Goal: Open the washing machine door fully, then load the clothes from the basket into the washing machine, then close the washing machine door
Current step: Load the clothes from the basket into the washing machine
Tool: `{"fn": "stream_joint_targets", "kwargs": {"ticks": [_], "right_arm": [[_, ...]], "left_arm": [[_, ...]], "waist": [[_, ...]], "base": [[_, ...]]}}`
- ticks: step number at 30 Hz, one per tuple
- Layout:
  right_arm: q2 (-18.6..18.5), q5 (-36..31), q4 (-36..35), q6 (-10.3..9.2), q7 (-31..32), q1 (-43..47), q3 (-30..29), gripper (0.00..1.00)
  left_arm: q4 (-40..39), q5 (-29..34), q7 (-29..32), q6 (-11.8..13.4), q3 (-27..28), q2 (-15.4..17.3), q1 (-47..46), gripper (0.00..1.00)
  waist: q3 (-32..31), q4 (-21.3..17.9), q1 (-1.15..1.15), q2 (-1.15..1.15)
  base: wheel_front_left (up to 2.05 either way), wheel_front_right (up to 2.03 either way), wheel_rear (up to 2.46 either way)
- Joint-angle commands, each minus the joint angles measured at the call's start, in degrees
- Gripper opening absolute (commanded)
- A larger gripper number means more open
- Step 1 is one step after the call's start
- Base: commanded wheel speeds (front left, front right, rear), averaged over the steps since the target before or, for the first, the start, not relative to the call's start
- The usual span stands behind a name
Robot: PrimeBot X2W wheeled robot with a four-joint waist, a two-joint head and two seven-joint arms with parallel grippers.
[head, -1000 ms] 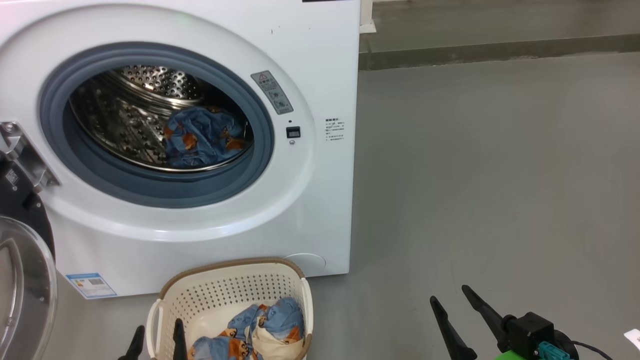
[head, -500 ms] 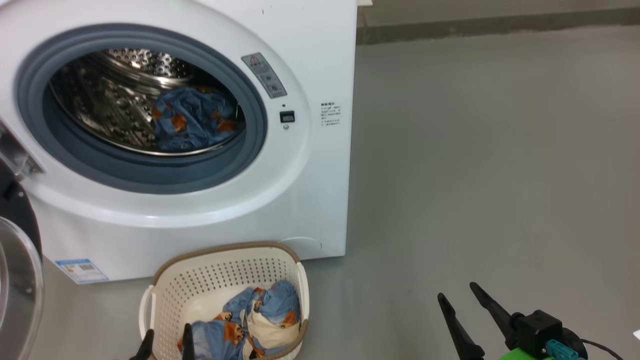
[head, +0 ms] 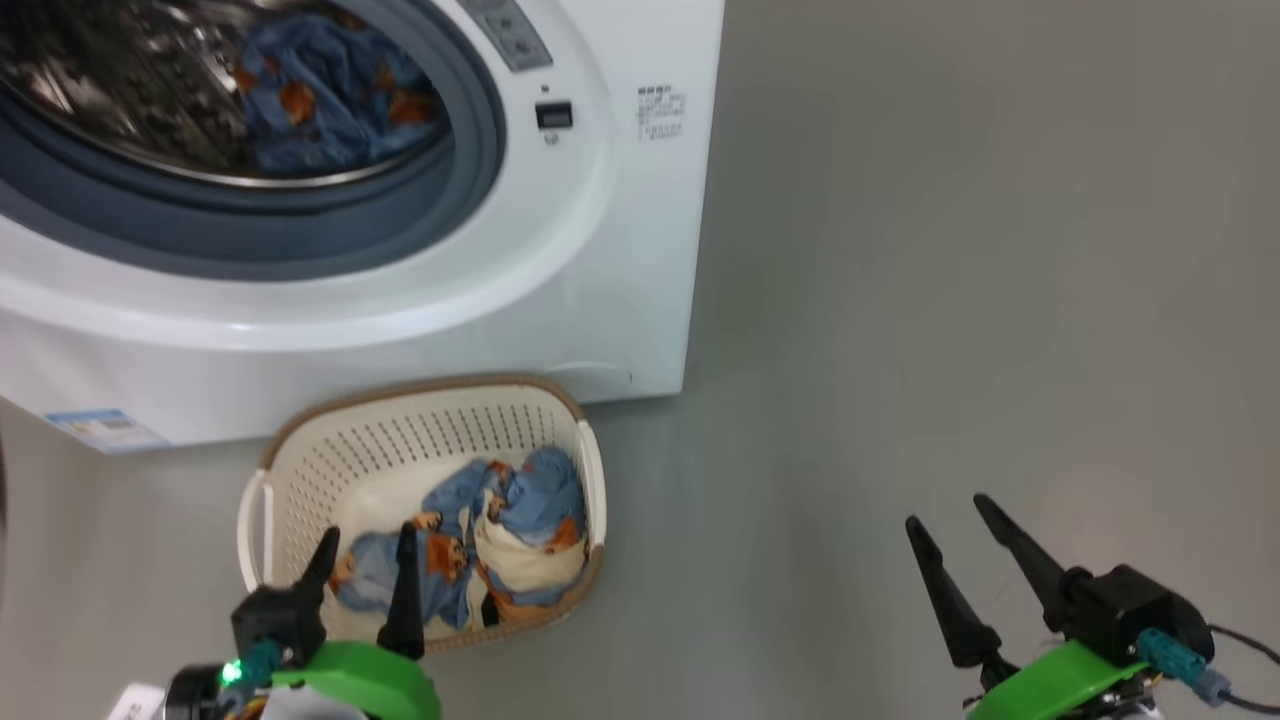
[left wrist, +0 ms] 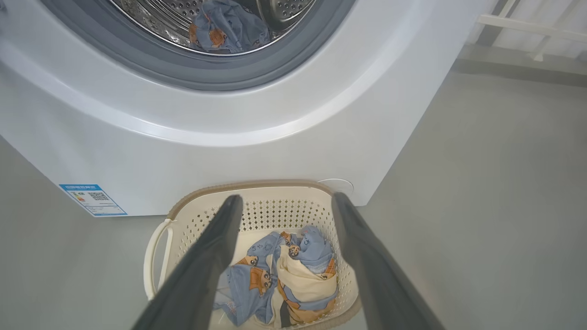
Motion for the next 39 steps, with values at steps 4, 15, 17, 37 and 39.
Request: {"fn": "stream_joint_targets", "kwargs": {"ticks": [4, 15, 17, 37, 39], "right_arm": [[-0.98, 0.50, -2.39, 0.09, -0.69, -2.65, 0.67, 1.00], [0.33, 1.35, -3.88, 0.09, -0.69, -6.62, 0.40, 1.00], [0.72, 1.49, -3.99, 0.09, -0.69, -7.25, 0.53, 1.00], [5.66, 3.44, -3.48, 0.09, -0.69, -12.48, 2.90, 1.00], [5.99, 3.66, -3.41, 0.09, -0.69, -12.74, 3.17, 1.00]], "left_arm": [[2.19, 1.65, -0.37, -1.03, 0.60, 0.51, -5.13, 1.00], [13.84, 5.57, -0.37, -2.29, -0.65, 4.40, -17.06, 1.00], [16.47, 6.21, -0.37, -2.47, -1.01, 5.26, -19.46, 1.00], [41.21, 8.66, 8.25, -6.63, -4.05, 14.33, -39.19, 1.00], [42.82, 8.57, 9.30, -6.44, -4.04, 15.08, -40.40, 1.00]], "waist": [[9.33, -1.87, 0.00, 0.00], [20.24, -7.82, 0.00, 0.00], [21.99, -8.94, 0.00, 0.00], [32.93, -20.23, 0.00, 0.00], [33.57, -20.98, 0.00, 0.00]], "base": [[0.00, 0.00, 0.00], [0.00, 0.00, 0.00], [0.00, 0.00, 0.00], [0.00, 0.00, 0.00], [0.00, 0.00, 0.00]]}}
